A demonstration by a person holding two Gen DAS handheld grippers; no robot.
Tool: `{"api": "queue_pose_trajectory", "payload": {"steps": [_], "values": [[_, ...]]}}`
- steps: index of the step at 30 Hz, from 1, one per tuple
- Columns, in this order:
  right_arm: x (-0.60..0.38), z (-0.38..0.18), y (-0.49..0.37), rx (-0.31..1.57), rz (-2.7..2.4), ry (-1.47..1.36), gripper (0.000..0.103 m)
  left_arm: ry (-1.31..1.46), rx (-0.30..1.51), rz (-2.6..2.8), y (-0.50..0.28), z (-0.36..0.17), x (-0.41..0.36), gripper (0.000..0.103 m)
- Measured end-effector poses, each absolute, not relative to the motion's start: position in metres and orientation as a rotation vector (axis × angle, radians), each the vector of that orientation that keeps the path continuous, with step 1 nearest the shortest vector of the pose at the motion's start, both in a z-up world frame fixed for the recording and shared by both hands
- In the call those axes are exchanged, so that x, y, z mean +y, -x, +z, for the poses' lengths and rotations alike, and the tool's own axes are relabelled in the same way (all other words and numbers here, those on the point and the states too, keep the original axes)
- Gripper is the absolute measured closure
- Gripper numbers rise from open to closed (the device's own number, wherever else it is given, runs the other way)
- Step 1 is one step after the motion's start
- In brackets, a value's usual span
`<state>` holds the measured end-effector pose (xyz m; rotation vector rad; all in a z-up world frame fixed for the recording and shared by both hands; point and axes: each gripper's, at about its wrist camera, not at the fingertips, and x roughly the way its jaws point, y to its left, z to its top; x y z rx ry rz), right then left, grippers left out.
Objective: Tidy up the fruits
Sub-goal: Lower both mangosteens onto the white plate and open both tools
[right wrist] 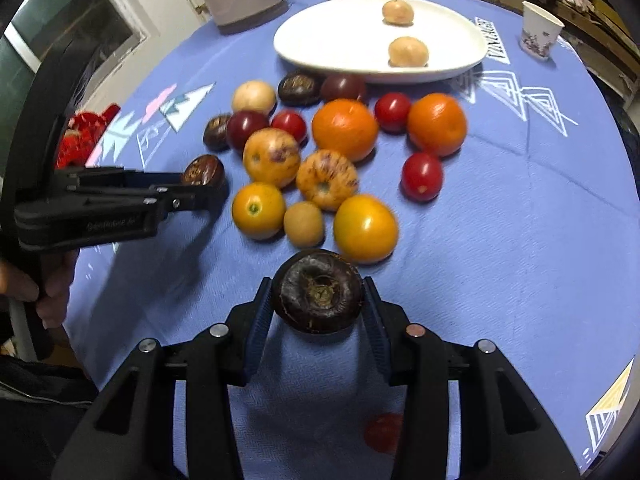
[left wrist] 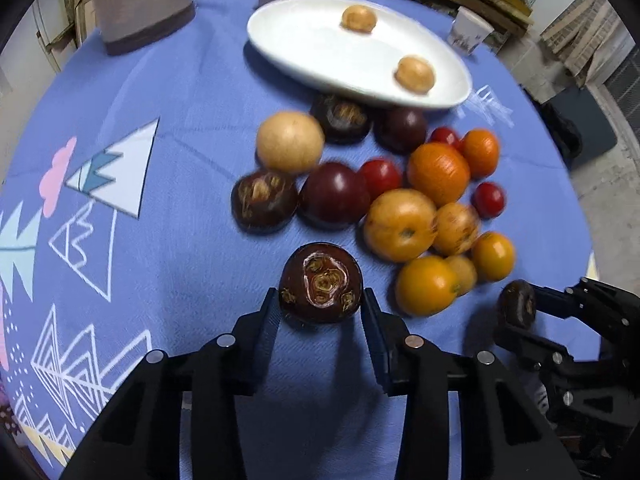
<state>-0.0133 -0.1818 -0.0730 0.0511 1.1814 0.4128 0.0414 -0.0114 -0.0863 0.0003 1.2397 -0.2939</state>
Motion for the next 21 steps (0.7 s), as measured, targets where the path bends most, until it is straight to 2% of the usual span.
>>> {"api": "queue_pose_trajectory", "payload": {"steps": [7,13,21], "values": [[-0.203,-0.035,-0.024,1.084,0.39,-0.112,0.06,-0.004,1.139,-0.331,-0.052,-0.046,-0.018,0.062],[-0.214,-0.012,-0.087,0.991,0.361,-0.116,0.06,-0.013,1.063,-0.349,-0.095,-0.02,-0.032,0.062],[-0.224,-0.033,-0.174,0.989,0.294,-0.155,0.06,-0.025,1.047,-0.314,-0.178,-0.033,-0.053,0.062]]}}
